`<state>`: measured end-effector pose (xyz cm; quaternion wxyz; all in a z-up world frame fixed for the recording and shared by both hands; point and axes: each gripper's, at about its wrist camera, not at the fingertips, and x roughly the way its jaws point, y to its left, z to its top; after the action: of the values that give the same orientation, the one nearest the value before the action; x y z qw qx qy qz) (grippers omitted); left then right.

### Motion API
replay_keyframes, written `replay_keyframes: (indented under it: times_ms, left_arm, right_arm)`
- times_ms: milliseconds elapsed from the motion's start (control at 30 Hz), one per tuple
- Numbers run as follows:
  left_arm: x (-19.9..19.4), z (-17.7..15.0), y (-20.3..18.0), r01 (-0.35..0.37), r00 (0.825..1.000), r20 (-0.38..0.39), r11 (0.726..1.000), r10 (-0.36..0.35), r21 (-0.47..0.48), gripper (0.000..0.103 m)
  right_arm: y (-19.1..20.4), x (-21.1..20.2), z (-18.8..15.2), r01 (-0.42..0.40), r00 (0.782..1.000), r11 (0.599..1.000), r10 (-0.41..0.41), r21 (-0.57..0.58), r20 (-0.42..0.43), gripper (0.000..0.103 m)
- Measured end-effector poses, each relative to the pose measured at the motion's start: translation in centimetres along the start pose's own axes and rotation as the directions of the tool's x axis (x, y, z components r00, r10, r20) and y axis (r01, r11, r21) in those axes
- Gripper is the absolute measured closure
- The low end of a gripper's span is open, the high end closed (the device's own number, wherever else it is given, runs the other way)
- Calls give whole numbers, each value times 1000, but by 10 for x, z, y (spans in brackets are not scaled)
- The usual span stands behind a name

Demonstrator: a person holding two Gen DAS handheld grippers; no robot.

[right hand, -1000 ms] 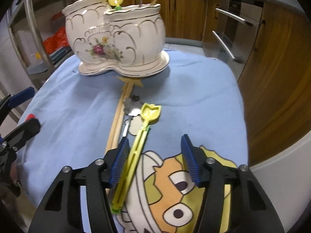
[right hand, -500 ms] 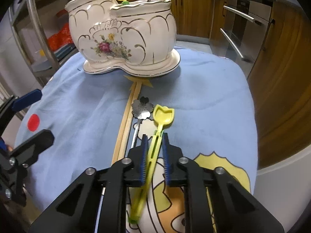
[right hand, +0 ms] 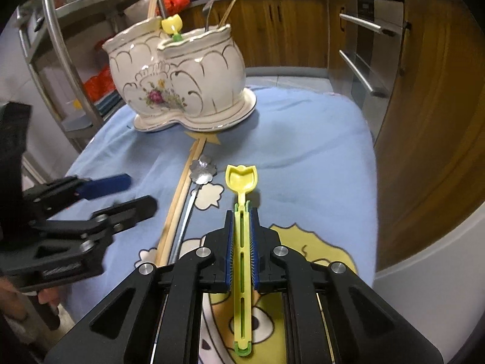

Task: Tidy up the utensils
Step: 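Grasp a second yellow plastic utensil with the right tool while the left tool approaches a chopstick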

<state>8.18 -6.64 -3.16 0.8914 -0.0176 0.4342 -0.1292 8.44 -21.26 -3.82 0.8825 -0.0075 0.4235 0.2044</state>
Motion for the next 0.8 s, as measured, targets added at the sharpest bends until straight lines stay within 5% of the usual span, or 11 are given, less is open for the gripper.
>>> replay_keyframes:
  times_ms: [167,800]
  left_arm:
    - [11,1,-12,-59,997,-42,998,59,10,67]
    - [29,17,-27,-234,970,-77,972,231,-24,76]
  right_arm:
    - [-5,-4,-2,-20,1000,1000,20,-4,24,93]
    - [-16,-14,-13,-85,992,996,87,-21,95,93]
